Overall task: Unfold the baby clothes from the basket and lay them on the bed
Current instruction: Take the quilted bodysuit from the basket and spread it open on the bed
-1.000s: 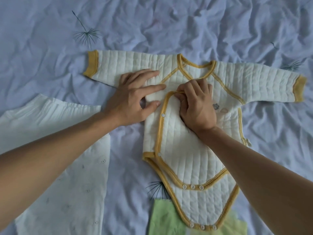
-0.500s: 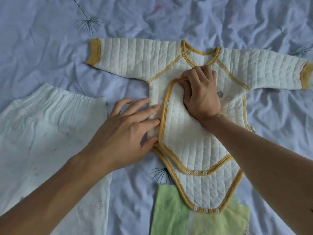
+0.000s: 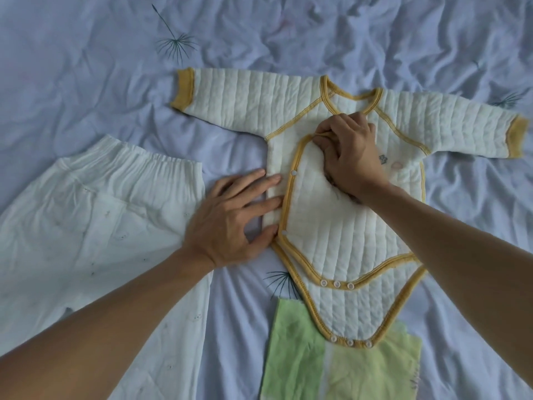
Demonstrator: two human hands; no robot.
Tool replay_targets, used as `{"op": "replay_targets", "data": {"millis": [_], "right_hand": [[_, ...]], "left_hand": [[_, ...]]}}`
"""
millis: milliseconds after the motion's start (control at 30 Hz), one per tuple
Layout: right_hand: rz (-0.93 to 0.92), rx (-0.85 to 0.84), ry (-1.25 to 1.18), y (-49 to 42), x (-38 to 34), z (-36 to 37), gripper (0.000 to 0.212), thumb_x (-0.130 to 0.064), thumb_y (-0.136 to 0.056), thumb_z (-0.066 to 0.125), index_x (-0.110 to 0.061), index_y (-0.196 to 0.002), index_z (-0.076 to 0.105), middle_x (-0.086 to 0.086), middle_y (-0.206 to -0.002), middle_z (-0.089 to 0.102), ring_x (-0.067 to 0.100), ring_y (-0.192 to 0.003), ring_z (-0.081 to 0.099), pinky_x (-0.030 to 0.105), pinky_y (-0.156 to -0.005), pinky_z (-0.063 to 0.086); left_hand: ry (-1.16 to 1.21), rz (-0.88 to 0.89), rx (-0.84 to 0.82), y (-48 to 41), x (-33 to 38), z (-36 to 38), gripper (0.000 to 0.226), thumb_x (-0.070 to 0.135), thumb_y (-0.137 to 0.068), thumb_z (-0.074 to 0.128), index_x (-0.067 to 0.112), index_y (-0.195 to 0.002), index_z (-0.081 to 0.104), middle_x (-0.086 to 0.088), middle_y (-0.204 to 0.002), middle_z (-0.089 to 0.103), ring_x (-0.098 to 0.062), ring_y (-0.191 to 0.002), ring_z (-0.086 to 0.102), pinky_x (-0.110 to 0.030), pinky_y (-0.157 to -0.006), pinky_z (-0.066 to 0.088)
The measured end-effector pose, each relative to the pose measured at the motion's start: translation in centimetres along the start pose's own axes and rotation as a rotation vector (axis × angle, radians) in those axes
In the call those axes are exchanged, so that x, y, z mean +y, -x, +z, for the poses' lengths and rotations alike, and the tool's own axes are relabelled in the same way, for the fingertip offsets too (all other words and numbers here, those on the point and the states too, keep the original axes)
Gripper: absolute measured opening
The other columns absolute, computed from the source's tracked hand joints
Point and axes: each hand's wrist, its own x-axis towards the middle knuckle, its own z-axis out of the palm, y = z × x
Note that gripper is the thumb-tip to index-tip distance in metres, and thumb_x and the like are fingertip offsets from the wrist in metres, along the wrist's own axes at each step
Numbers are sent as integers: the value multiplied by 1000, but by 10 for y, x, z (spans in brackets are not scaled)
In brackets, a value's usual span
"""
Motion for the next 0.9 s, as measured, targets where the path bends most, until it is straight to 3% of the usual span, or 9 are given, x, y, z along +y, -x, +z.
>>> {"op": "replay_targets", "data": {"millis": [100,200,300,367,533,600,733,833,900], "right_hand": [[99,-112,-115,-9,-4,-17,7,-5,-92,63,-7,-94,69,-15,-81,62,17,-93,54,37,-91,45],[160,-153,-127,-6,-4,-37,9,-7,-91,64,-12,-93,71,-10,-84,67,13,-90,61,23,-80,46],[182,-172,-151,6,3,-54,15,-7,-91,64,-21,-89,68,-19,-81,63,-5,-83,56,11,-77,43],[206,-178,-141,14,11,-64,16,-7,-91,65,-23,-90,68,-20,-83,61,-7,-83,55,5,-75,40],[121,-186,17,37,26,-78,7,-4,-91,69,-7,-95,73,-5,-89,67,27,-101,58,39,-90,47],[59,-169,104,41,23,-74,8,-6,-91,69,-3,-98,73,7,-97,71,35,-106,56,43,-94,40],[-103,-115,237,38,-4,-63,35,0,-88,61,-6,-121,68,8,-123,67,34,-121,52,40,-96,29],[-319,-280,172,35,-36,-54,36,-7,-89,59,-10,-123,70,3,-123,70,27,-125,55,44,-104,32],[-398,-444,113,39,-51,-46,28,-27,-94,59,-15,-115,73,-2,-112,74,21,-116,62,49,-104,34]], "left_hand": [[-1,-8,13,0,0,0,45,45,-89,62,27,-129,71,4,-154,53,-17,-147,43,-46,-110,39],[6,5,38,2,-1,1,44,44,-89,62,27,-128,71,4,-154,53,-18,-146,44,-47,-109,39],[7,5,48,2,-1,2,44,44,-90,61,28,-131,70,4,-155,52,-18,-146,44,-45,-110,39],[-3,1,49,2,-1,3,44,45,-91,61,28,-132,69,5,-155,51,-17,-146,43,-46,-110,39],[-13,11,59,2,-1,2,44,43,-92,62,26,-132,69,3,-154,53,-18,-146,44,-43,-110,38],[-18,14,62,2,-1,2,44,43,-93,62,26,-133,69,2,-154,53,-18,-146,45,-42,-110,38],[-17,15,72,2,0,2,44,42,-92,62,25,-131,70,2,-152,55,-20,-144,47,-43,-109,39],[-26,10,65,2,0,2,43,43,-92,62,26,-131,70,1,-151,56,-21,-143,49,-44,-108,40],[-36,13,59,2,1,2,45,44,-92,61,28,-133,69,1,-151,56,-21,-144,48,-43,-108,39]]}}
